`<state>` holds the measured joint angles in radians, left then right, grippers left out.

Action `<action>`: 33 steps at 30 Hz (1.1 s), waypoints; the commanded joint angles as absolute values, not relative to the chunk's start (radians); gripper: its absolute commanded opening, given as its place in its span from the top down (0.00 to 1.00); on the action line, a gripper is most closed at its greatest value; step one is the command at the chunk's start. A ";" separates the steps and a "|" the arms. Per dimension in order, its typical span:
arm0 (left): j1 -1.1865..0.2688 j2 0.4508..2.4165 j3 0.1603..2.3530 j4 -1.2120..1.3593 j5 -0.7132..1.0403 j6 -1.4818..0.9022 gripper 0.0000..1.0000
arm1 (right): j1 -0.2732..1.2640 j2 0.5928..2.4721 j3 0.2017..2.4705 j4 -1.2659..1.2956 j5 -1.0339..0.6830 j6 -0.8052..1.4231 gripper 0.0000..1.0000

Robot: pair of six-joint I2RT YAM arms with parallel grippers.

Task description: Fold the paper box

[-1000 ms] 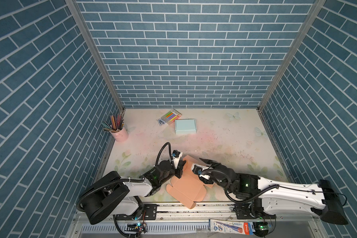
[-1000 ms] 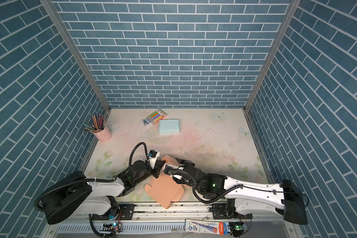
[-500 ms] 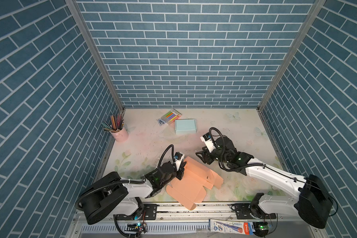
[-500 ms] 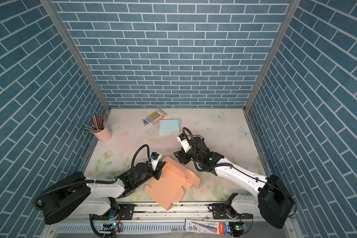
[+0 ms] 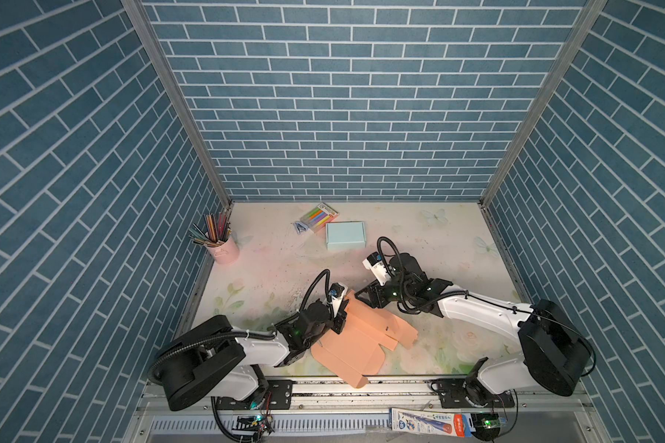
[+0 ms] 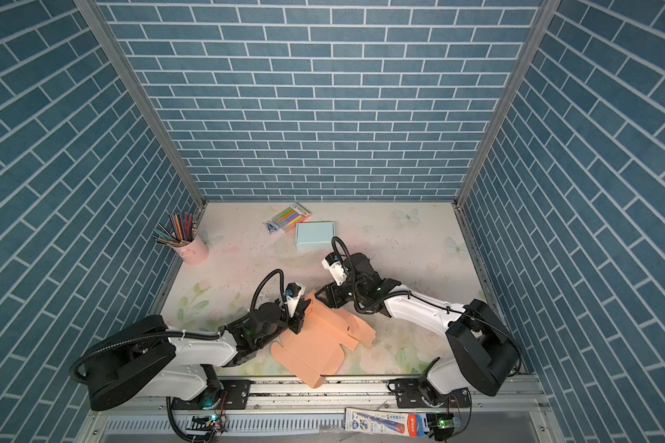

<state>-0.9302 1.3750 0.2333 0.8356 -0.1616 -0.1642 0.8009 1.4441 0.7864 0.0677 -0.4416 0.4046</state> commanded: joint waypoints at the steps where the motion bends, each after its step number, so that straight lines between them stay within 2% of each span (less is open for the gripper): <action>1: -0.940 1.391 0.254 0.873 -0.186 -0.154 0.89 | 0.799 1.464 0.764 0.113 -0.509 0.443 0.54; 12: -0.955 1.408 0.251 0.865 -0.211 -0.152 0.87 | 0.805 1.485 0.741 0.137 -0.552 0.448 0.67; 20: -0.960 1.409 0.220 0.866 -0.241 -0.163 0.87 | 0.819 1.480 0.760 0.084 -0.509 0.421 0.70; 33: -0.961 1.427 0.202 0.902 -0.253 -0.163 0.88 | 0.885 1.467 0.738 0.123 -0.536 0.482 0.70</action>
